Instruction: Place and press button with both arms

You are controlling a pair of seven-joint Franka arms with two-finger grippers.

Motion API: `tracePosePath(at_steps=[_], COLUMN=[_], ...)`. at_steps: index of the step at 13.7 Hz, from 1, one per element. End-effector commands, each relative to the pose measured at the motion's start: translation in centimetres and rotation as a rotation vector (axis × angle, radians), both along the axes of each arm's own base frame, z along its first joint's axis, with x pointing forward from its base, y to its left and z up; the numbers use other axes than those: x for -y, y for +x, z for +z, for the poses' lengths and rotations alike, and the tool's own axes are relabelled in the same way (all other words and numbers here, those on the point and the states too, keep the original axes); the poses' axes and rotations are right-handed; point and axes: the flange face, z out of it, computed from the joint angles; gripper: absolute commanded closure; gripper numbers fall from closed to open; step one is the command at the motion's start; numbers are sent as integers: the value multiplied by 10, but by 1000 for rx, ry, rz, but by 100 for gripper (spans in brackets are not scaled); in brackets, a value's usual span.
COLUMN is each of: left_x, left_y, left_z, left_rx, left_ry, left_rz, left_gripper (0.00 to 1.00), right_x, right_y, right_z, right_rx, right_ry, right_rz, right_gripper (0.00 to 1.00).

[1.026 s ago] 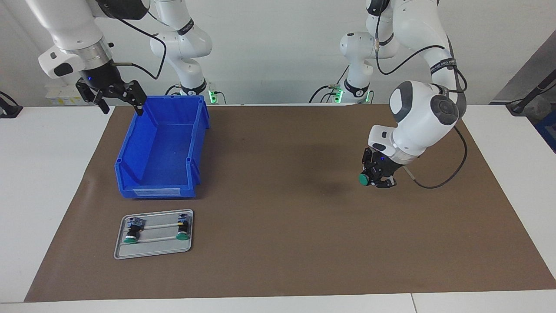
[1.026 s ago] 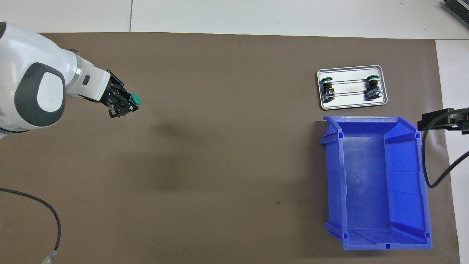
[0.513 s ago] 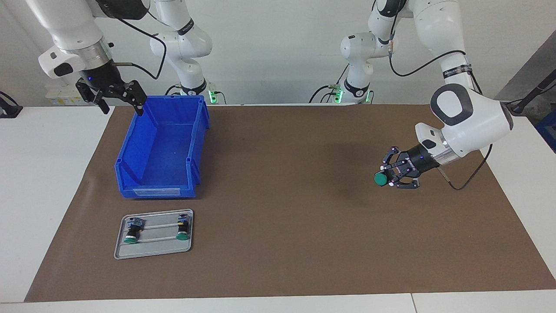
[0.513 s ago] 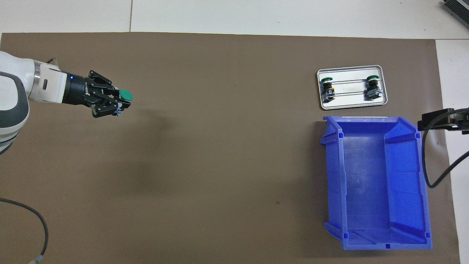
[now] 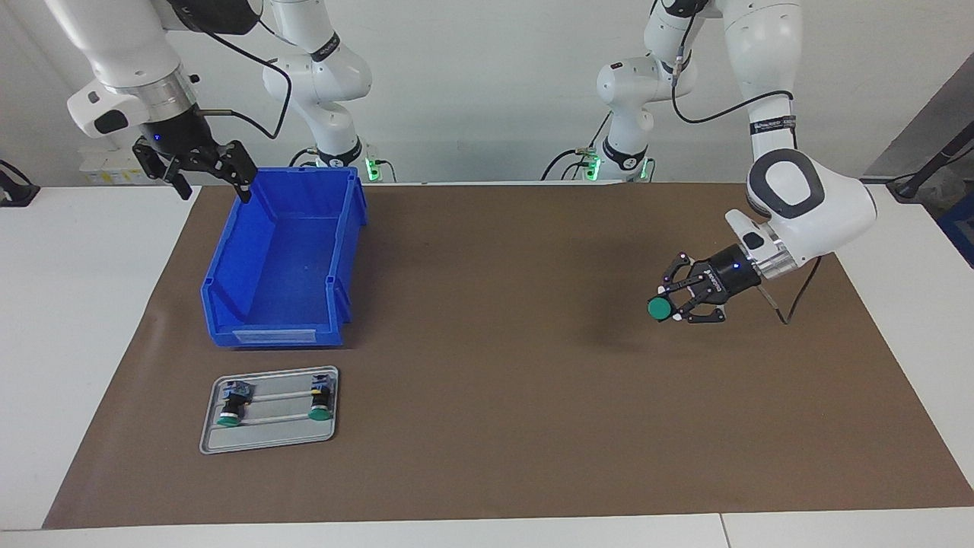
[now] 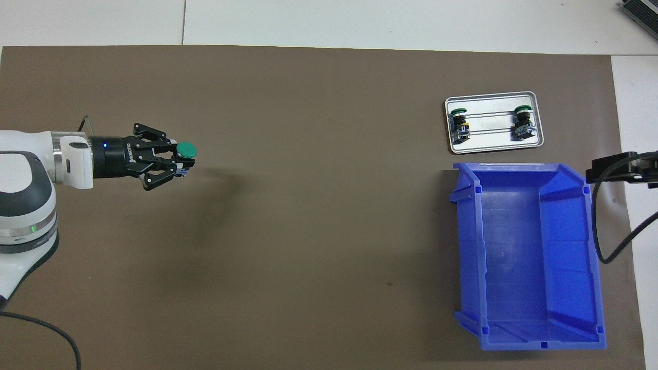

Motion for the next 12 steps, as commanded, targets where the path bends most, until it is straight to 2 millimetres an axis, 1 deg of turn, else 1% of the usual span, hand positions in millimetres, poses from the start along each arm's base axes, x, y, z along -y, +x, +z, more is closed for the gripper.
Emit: tracePosePath(at_steps=[1,3,4,5,6,7,8,12], left_x=[6,15,24,27,29,28,29,36], left_y=[-35,-49,-55,-61,-69,-73,-77,-90], left_z=[-9,-22,-31,-40,-56,-69,-87,-109], left_rx=[57,84,89,108,125,164,166,188], left_ry=[-61,-117,-138,-158,-180,-197,-212,-244], left_rz=[17,39,35,34,31,28,38,37], left_gripper=[100,100,100,100,100,100,100,100], right_x=[-1,-1,-1,-1,-1,-1,-1,-1], right_y=[-5,-5,-5,-5,-5,-5,-5,-5], right_z=[1,1,1,1,1,1,1,1], right_rx=[6,6,6,6,6,6,6,6], right_ry=[15,15,15,15,15,15,15,15], right_rz=[6,4,6,4,6,4,6,4], right_gripper=[0,0,0,0,0,0,0,0])
